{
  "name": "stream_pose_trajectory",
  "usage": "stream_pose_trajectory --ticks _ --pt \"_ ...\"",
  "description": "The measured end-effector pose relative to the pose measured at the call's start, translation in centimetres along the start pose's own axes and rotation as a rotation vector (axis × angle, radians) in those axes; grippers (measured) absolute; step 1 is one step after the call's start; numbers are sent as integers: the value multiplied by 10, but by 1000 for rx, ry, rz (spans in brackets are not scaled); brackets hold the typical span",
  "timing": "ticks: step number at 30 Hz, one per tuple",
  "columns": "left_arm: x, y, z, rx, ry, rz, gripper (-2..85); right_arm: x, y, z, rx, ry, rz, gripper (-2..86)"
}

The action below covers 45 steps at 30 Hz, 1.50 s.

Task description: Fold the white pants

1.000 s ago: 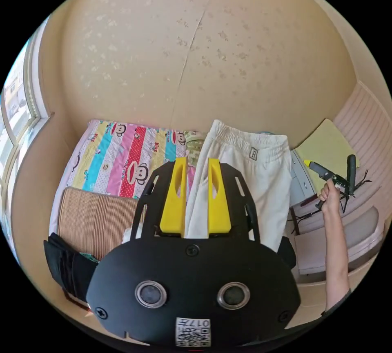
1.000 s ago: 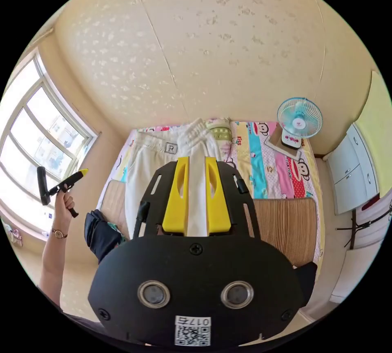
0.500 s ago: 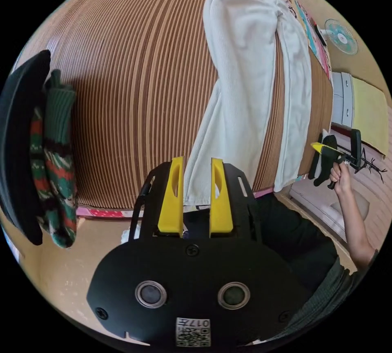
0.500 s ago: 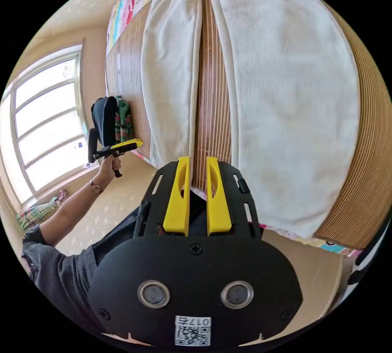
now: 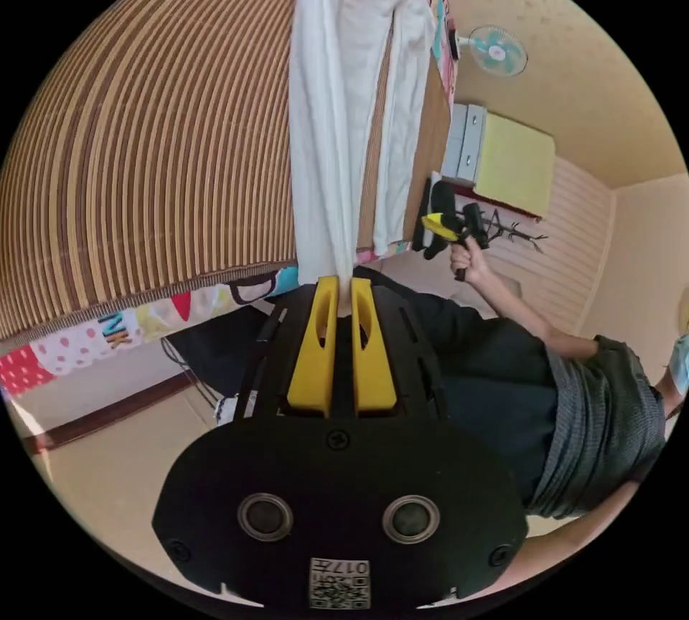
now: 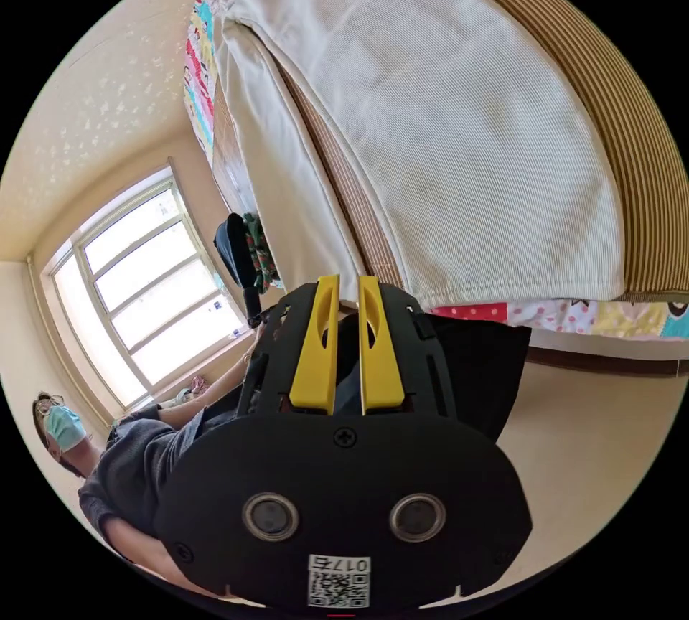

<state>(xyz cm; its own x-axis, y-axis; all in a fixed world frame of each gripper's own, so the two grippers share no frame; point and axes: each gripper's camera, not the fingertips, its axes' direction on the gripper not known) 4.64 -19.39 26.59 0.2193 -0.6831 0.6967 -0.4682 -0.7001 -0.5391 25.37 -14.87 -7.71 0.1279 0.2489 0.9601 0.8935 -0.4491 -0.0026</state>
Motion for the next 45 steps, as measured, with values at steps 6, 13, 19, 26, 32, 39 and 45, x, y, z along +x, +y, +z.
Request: stream_pose_trajectory --ticks 6,13,19,26,32,39,45 --pt "-67 68 -54 375 34 -493 45 33 41 -90 86 56 165 74" --pt "-73 133 -94 530 -23 -759 57 45 48 -179 250 218 268 111" --pt "-54 160 -97 361 -227 -758 57 51 27 -216 288 253 197 132" --pt "-32 149 -86 331 -239 -697 57 47 23 -195 9 189 -6 68" --pt "9 92 -51 165 -251 -429 55 37 98 -228 118 -229 -209 34" --pt "100 21 28 -111 -184 -21 59 -7 162 -256 226 57 -143 26" --pt "201 -22 95 -196 -245 182 163 -155 177 -201 12 283 -481 23"
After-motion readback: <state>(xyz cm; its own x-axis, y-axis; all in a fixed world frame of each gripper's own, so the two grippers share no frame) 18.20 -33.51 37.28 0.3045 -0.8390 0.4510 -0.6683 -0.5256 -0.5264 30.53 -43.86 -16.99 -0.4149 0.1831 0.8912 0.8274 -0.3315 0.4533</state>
